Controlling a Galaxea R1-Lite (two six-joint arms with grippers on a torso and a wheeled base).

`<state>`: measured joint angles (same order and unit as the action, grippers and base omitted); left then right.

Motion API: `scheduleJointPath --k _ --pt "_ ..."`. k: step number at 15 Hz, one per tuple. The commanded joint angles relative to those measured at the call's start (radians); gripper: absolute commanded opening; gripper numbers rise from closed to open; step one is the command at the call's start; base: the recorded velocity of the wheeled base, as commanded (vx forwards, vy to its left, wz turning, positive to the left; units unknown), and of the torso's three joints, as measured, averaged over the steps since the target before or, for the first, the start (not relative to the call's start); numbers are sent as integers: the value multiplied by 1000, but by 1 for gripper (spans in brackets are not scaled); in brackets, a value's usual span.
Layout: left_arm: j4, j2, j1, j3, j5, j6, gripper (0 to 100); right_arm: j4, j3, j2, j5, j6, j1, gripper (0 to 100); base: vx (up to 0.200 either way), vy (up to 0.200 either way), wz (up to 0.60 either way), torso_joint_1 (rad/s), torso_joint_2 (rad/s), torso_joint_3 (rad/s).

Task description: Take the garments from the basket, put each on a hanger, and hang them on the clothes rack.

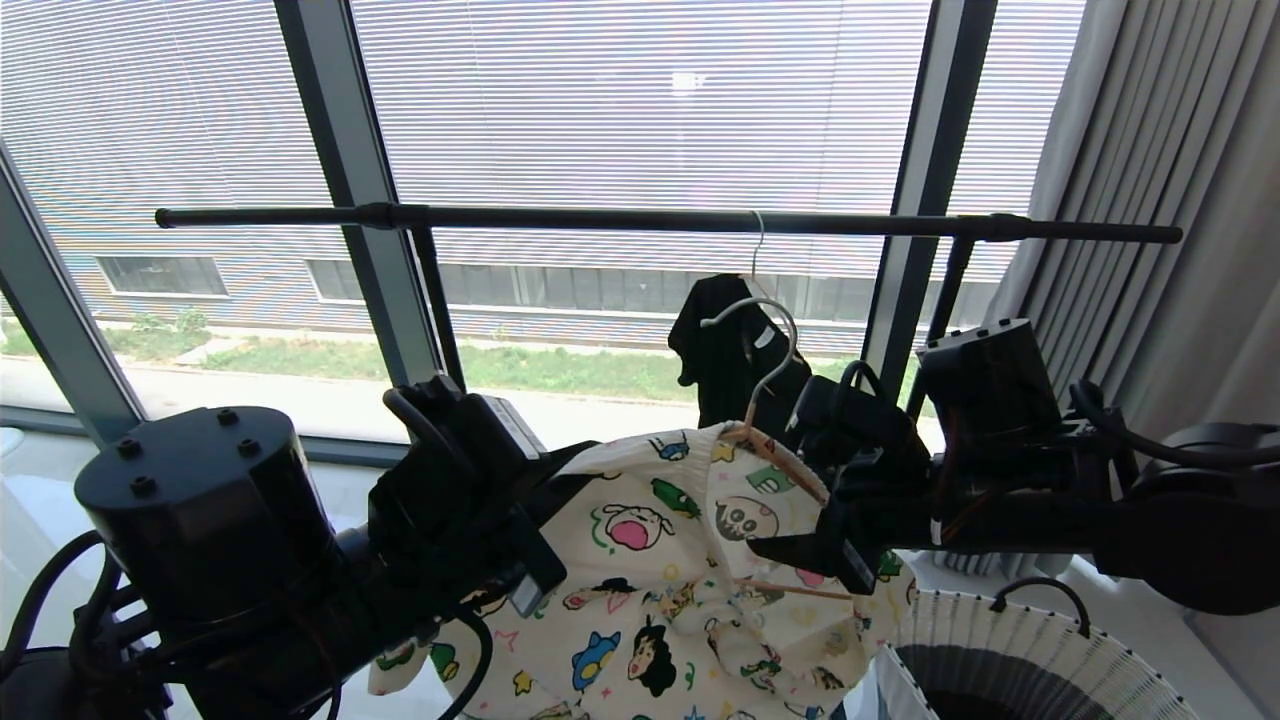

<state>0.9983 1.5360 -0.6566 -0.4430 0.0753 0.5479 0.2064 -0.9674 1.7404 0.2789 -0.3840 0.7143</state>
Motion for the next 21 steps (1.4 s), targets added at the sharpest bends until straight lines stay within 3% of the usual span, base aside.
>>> scheduleJointPath --k 1,7,8,10,11,13,14,17,19,21 --pt "0 0 -1 0 0 0 0 4 -2 8 0 -1 -2 0 0 0 0 0 0 0" --pt "46 7 -1 32 1 -2 0 107 3 -2 -3 -27 -2 0 0 0 0 0 0 0" --pt "59 16 0 33 0 -9 100 130 10 -10 -4 -52 -2 0 0 0 0 0 0 0" --pt "62 30 18 44 -3 -19 100 186 23 -13 -9 -101 -15 0 0 0 0 0 0 0" --pt "62 29 40 56 -5 -22 100 225 30 -12 -7 -165 -42 0 0 0 0 0 0 0" --pt "94 24 112 89 -5 -23 100 266 38 -12 0 -285 -114 0 0 0 0 0 0 0" --pt "132 24 155 118 -5 -25 100 292 39 -12 3 -306 -141 0 0 0 0 0 0 0" --pt "192 32 275 205 1 -40 100 383 44 -12 13 -311 -177 0 0 0 0 0 0 0" --pt "194 93 357 213 1 -154 100 446 59 -22 22 -311 -185 0 0 0 0 0 0 0" --pt "197 181 394 178 3 -203 100 484 62 -30 42 -311 -185 0 0 0 0 0 0 0"
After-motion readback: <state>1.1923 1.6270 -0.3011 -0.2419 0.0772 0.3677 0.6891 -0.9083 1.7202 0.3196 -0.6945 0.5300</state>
